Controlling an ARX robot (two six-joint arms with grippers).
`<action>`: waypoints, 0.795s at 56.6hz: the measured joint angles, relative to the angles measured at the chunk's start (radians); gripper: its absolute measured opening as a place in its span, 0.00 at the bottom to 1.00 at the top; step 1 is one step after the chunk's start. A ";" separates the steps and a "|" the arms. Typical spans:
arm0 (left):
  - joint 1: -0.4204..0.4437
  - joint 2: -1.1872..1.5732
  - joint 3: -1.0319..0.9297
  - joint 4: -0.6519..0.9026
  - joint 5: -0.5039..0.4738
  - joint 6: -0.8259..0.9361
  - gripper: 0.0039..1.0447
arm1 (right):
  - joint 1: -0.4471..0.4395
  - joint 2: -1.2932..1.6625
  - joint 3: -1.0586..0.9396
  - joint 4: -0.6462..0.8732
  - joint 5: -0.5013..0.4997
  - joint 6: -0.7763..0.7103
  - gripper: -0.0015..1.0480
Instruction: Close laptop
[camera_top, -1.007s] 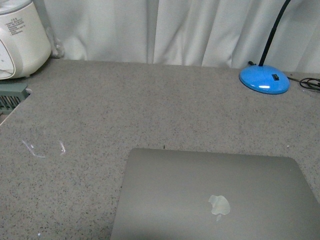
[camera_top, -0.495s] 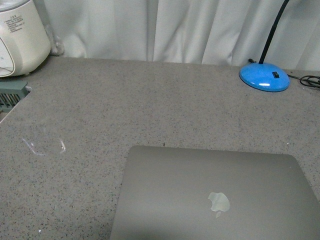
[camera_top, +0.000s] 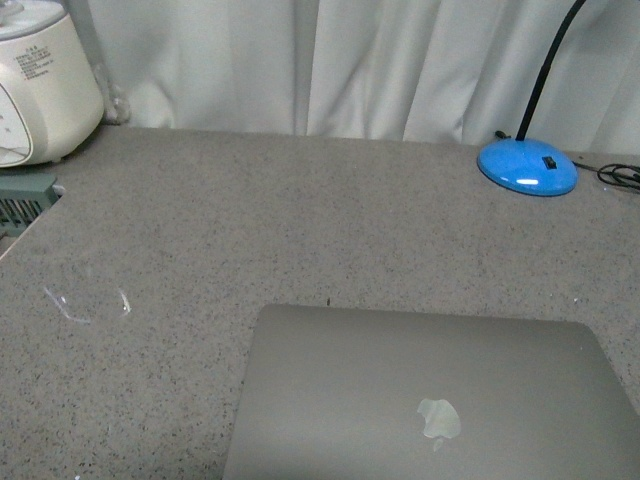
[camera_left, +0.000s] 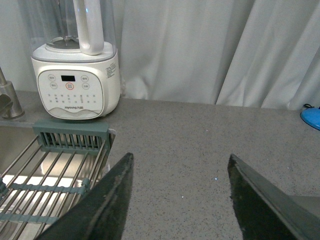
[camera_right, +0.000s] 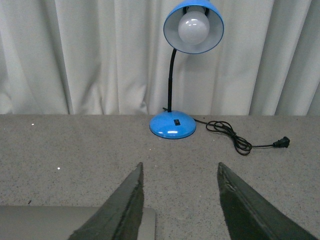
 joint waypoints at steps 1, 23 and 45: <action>0.000 0.000 0.000 0.000 0.000 0.000 0.57 | 0.000 0.000 0.000 0.000 0.000 0.000 0.49; 0.000 0.000 0.000 0.000 0.000 0.003 0.94 | 0.000 0.000 0.000 0.000 0.000 0.000 0.91; 0.000 0.000 0.000 0.000 0.000 0.003 0.94 | 0.000 0.000 0.000 0.000 0.000 0.000 0.91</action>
